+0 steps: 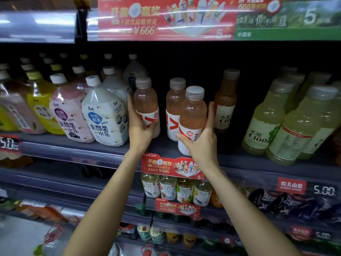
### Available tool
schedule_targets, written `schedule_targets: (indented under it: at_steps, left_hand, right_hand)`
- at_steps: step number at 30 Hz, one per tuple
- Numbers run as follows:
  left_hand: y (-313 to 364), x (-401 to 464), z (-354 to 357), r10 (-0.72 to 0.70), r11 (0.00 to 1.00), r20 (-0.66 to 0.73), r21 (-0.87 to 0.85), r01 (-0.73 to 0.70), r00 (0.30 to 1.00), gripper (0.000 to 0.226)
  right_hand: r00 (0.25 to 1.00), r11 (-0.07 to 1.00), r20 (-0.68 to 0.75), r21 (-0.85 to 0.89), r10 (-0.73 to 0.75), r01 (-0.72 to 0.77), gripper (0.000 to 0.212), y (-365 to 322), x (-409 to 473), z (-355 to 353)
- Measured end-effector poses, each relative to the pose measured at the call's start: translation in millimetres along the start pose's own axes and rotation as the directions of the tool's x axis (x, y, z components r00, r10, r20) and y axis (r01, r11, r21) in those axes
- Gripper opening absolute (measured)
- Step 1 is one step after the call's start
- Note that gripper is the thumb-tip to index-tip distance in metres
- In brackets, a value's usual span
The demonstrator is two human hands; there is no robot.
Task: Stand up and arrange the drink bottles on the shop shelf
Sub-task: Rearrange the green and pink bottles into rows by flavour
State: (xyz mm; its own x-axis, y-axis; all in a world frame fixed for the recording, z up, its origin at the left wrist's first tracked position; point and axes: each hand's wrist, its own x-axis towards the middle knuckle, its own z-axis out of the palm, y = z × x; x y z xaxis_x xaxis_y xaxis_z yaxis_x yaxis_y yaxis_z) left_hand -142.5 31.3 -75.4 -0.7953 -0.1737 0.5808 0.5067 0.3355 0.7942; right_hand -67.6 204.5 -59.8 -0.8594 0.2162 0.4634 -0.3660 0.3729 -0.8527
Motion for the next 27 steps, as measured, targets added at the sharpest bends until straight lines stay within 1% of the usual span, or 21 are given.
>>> schedule_targets:
  at_steps: [2, 4, 7, 9, 11, 15, 18, 20, 22, 23, 25, 26, 27]
  left_hand:
    - [4, -7, -4, -0.070, 0.991, 0.017, -0.111, 0.071, 0.997, 0.100]
    - [11, -9, -8, -0.131, 0.978, 0.026, -0.162, 0.133, 0.991, 0.102]
    - [23, -10, -8, -0.117, 0.975, 0.102, -0.176, 0.133, 0.988, 0.104]
    - [28, -12, -4, -0.107, 0.975, 0.137, -0.181, 0.131, 0.985, 0.106]
    - [31, -13, -2, -0.110, 0.973, 0.127, -0.189, 0.133, 0.986, 0.108]
    - [30, -13, -4, -0.115, 0.975, 0.119, -0.177, 0.135, 0.986, 0.114]
    - [27, -11, -7, -0.110, 0.983, 0.125, -0.133, 0.126, 0.986, 0.119]
    - [27, -12, -5, -0.095, 0.991, 0.083, -0.091, 0.103, 0.992, 0.119]
    - [34, -19, -1, -0.035, 0.999, -0.014, 0.019, 0.035, 0.999, 0.117]
    - [39, -24, 2, 0.017, 0.994, -0.069, 0.106, -0.009, 0.997, 0.113]
    - [47, -34, 9, 0.134, 0.958, -0.139, 0.273, -0.092, 0.981, 0.105]
    - [49, -37, 13, 0.183, 0.935, -0.150, 0.332, -0.125, 0.972, 0.102]
    - [49, -39, 18, 0.213, 0.917, -0.151, 0.372, -0.144, 0.965, 0.100]
  right_hand:
    - [1.000, 1.000, 0.019, 0.014, 0.020, -0.020, 0.115, 3, 7, 8]
    - [0.995, 0.998, 0.091, 0.047, 0.036, -0.040, 0.120, 9, 17, 15]
    - [0.963, 0.984, 0.256, 0.134, 0.082, -0.119, 0.132, 12, 28, 19]
    - [0.935, 0.971, 0.346, 0.186, 0.079, -0.151, 0.131, 10, 32, 22]
    - [0.910, 0.960, 0.410, 0.229, 0.058, -0.164, 0.127, 10, 33, 27]
    - [0.895, 0.953, 0.446, 0.262, 0.021, -0.153, 0.118, 7, 32, 35]
    - [0.891, 0.958, 0.453, 0.242, 0.029, -0.154, 0.119, 5, 31, 34]
    - [0.900, 0.975, 0.436, 0.188, 0.025, -0.118, 0.119, 4, 27, 28]
    - [0.927, 0.997, 0.375, 0.075, -0.012, -0.018, 0.112, 3, 21, 17]
    - [0.949, 0.999, 0.310, -0.005, -0.049, 0.053, 0.103, 3, 18, 9]
    - [0.976, 0.955, 0.113, -0.212, -0.185, 0.206, 0.076, 6, 14, -11]
    - [0.963, 0.909, 0.003, -0.328, -0.270, 0.256, 0.062, 9, 15, -21]
    - [0.935, 0.861, -0.093, -0.428, -0.343, 0.274, 0.051, 14, 17, -28]
